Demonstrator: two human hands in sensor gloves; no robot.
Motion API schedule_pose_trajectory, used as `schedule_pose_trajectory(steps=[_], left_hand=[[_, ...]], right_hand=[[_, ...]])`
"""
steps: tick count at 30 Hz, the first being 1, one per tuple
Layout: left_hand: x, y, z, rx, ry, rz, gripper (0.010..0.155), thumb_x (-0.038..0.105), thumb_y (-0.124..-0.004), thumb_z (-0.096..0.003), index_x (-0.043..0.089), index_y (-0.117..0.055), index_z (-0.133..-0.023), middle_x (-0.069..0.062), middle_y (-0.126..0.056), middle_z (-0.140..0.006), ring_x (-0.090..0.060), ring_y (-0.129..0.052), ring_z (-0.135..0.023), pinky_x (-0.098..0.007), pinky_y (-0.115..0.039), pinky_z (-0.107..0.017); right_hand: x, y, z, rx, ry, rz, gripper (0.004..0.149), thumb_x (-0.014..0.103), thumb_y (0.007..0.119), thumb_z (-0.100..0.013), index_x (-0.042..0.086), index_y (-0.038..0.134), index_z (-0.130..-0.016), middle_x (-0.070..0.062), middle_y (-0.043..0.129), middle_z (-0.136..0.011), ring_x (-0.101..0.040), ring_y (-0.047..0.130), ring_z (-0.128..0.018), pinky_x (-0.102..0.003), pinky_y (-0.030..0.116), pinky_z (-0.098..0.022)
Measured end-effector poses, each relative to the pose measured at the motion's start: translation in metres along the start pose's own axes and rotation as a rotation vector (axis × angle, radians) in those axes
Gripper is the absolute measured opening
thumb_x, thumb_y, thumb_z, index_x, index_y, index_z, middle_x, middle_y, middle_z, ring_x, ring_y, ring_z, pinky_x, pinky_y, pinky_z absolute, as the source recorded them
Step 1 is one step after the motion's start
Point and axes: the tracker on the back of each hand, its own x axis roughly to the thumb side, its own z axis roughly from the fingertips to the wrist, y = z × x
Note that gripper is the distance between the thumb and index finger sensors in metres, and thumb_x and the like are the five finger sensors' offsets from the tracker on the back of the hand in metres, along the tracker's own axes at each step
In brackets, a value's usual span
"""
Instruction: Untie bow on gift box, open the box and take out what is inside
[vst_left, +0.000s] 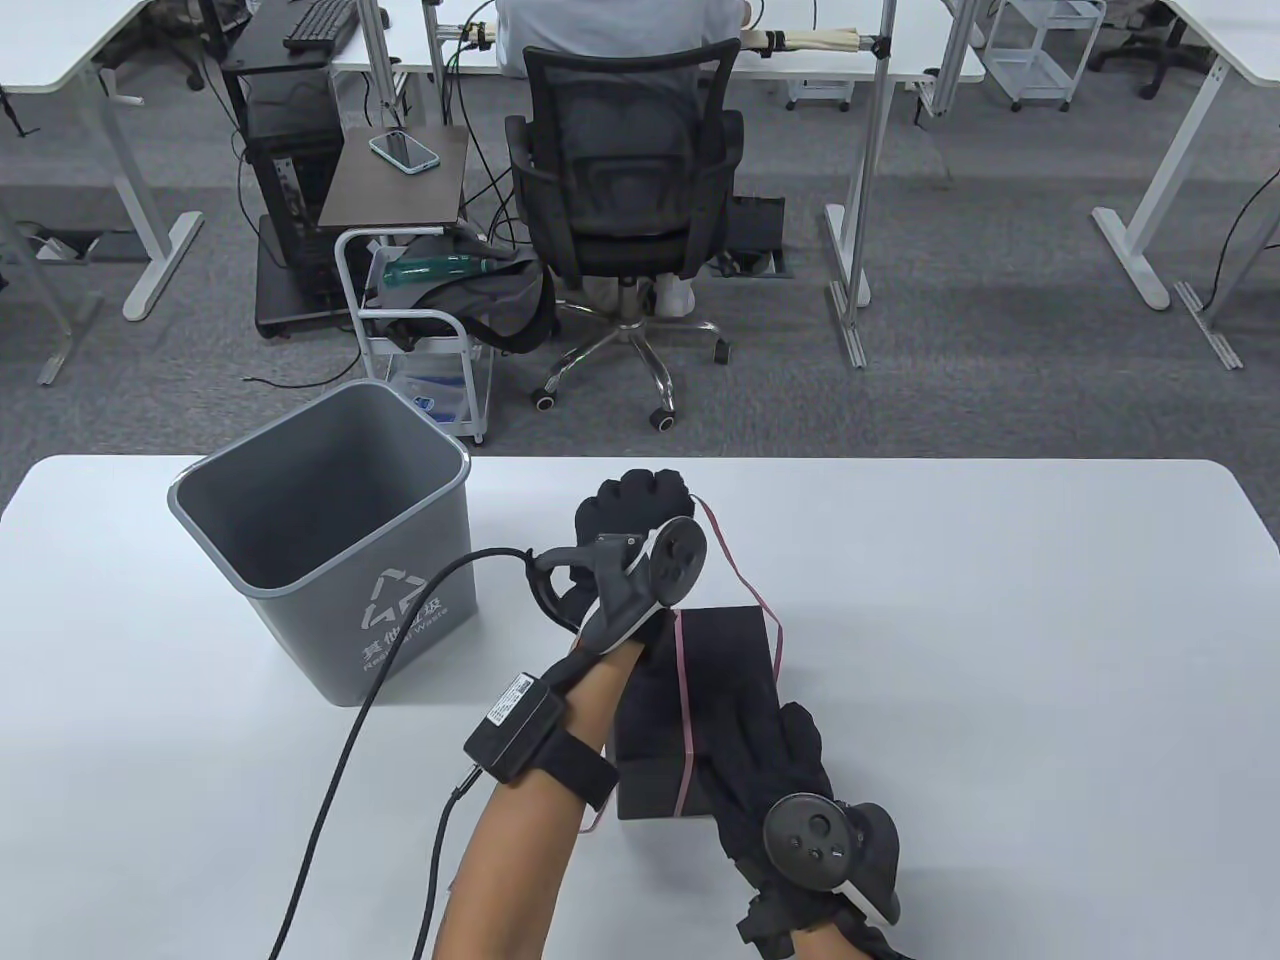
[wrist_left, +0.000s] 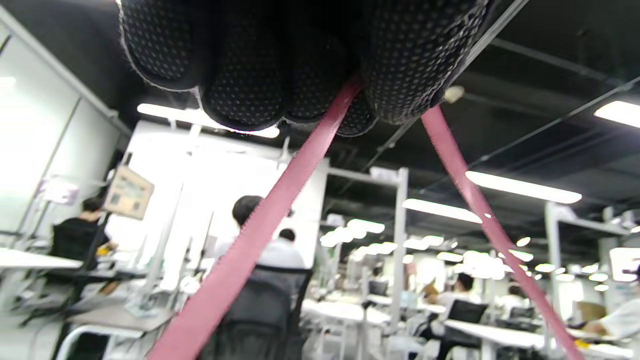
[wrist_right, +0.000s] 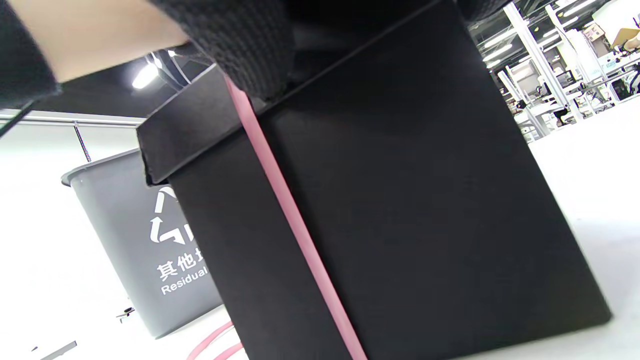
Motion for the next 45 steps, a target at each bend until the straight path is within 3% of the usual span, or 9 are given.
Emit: schedule_pose_trajectory(steps=[3, 7, 12, 16, 23, 27, 32, 36, 45], left_hand=[[-0.009, -0.015, -0.006, -0.133, 0.053, 0.019, 0.047, 0.041, -0.088, -0.0536, 0.031, -0.082, -0.099, -0.002, -0.089, -0.095, -0.028, -0.093, -0.081, -0.045, -0.080, -0.065], [-0.019, -0.018, -0.007, -0.227, 0.074, 0.025, 0.055, 0.040, -0.089, -0.0542, 0.029, -0.074, -0.106, -0.006, -0.081, -0.105, -0.031, -0.089, -0.086, -0.046, -0.078, -0.066], [-0.030, -0.002, -0.004, -0.251, 0.066, -0.015, 0.052, 0.038, -0.089, -0.0541, 0.027, -0.077, -0.104, -0.007, -0.086, -0.100, -0.025, -0.101, -0.062, -0.040, -0.087, -0.051], [-0.033, 0.024, 0.013, -0.263, 0.001, 0.044, 0.050, 0.039, -0.087, -0.0552, 0.025, -0.079, -0.102, -0.008, -0.091, -0.095, -0.027, -0.103, -0.059, -0.041, -0.087, -0.049], [-0.020, 0.050, 0.064, -0.441, -0.083, 0.128, 0.055, 0.046, -0.085, -0.0565, 0.016, -0.080, -0.102, -0.013, -0.094, -0.091, -0.028, -0.104, -0.054, -0.040, -0.088, -0.044], [-0.001, 0.030, 0.085, -0.650, -0.068, -0.001, 0.063, 0.055, -0.079, -0.0579, 0.013, -0.076, -0.104, -0.015, -0.092, -0.093, -0.027, -0.104, -0.055, -0.038, -0.088, -0.043], [0.015, 0.006, 0.088, -0.612, -0.024, -0.165, 0.065, 0.059, -0.080, -0.0552, 0.012, -0.081, -0.100, -0.014, -0.096, -0.085, -0.023, -0.105, -0.045, -0.035, -0.090, -0.037], [0.023, 0.001, 0.078, -0.751, 0.013, -0.216, 0.069, 0.061, -0.082, -0.0529, 0.014, -0.076, -0.103, -0.015, -0.091, -0.090, -0.025, -0.104, -0.050, -0.037, -0.089, -0.041], [0.027, -0.012, 0.066, -0.845, 0.035, -0.213, 0.048, 0.041, -0.084, -0.0555, 0.014, -0.078, -0.095, -0.016, -0.087, -0.079, -0.025, -0.100, -0.044, -0.039, -0.086, -0.038]], right_hand=[[0.000, -0.001, -0.001, 0.007, 0.006, -0.008, 0.064, 0.038, 0.075, -0.062, 0.023, 0.049, -0.119, -0.011, 0.034, -0.122, -0.059, 0.035, -0.096, -0.058, 0.048, -0.074], [-0.001, -0.001, -0.001, 0.008, 0.008, -0.010, 0.064, 0.038, 0.075, -0.062, 0.023, 0.049, -0.119, -0.011, 0.034, -0.122, -0.059, 0.036, -0.096, -0.058, 0.048, -0.074], [-0.001, -0.001, -0.001, 0.008, 0.008, -0.013, 0.064, 0.038, 0.075, -0.062, 0.023, 0.048, -0.119, -0.011, 0.034, -0.122, -0.059, 0.035, -0.096, -0.058, 0.048, -0.074], [-0.002, 0.000, -0.001, 0.007, 0.008, -0.018, 0.064, 0.037, 0.075, -0.062, 0.023, 0.048, -0.119, -0.011, 0.033, -0.122, -0.059, 0.035, -0.096, -0.058, 0.048, -0.074], [-0.003, -0.001, -0.001, 0.008, 0.008, -0.034, 0.064, 0.037, 0.075, -0.062, 0.023, 0.049, -0.119, -0.010, 0.033, -0.122, -0.058, 0.035, -0.096, -0.058, 0.048, -0.074], [-0.003, 0.000, 0.000, 0.002, 0.000, -0.032, 0.064, 0.037, 0.075, -0.062, 0.023, 0.049, -0.118, -0.010, 0.034, -0.122, -0.058, 0.036, -0.096, -0.058, 0.048, -0.074], [-0.001, 0.000, 0.002, -0.008, -0.004, -0.019, 0.066, 0.036, 0.075, -0.062, 0.017, 0.048, -0.118, -0.011, 0.035, -0.122, -0.058, 0.037, -0.095, -0.057, 0.048, -0.074], [0.004, -0.001, 0.003, -0.009, 0.001, 0.021, 0.065, 0.037, 0.075, -0.062, 0.015, 0.049, -0.118, -0.013, 0.037, -0.121, -0.059, 0.040, -0.094, -0.058, 0.051, -0.073], [0.003, -0.002, -0.002, -0.008, 0.021, 0.030, 0.068, 0.042, 0.078, -0.061, 0.019, 0.050, -0.118, -0.011, 0.040, -0.121, -0.058, 0.044, -0.094, -0.061, 0.051, -0.072]])
